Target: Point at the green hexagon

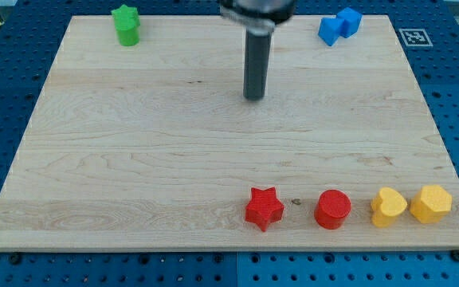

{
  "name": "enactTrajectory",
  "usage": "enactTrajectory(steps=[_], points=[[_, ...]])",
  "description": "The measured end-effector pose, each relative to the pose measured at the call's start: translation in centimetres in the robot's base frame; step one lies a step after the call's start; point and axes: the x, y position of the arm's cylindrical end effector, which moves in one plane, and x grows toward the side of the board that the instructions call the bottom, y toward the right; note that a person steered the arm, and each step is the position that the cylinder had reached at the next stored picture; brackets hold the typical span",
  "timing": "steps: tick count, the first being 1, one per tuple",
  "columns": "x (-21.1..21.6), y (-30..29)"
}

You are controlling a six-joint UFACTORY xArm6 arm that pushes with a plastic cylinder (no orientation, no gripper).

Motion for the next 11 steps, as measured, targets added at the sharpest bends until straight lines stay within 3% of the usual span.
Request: enactTrajectory(steps=[1,3,6,7,8,10,11], points=[[-6.1,-0.3],[-11.3,-4.3],[-10.6,-4.5],[-7.2,-6.4],[-5.4,-12.2],[-6.7,-26.8],[-14.1,-29.6]])
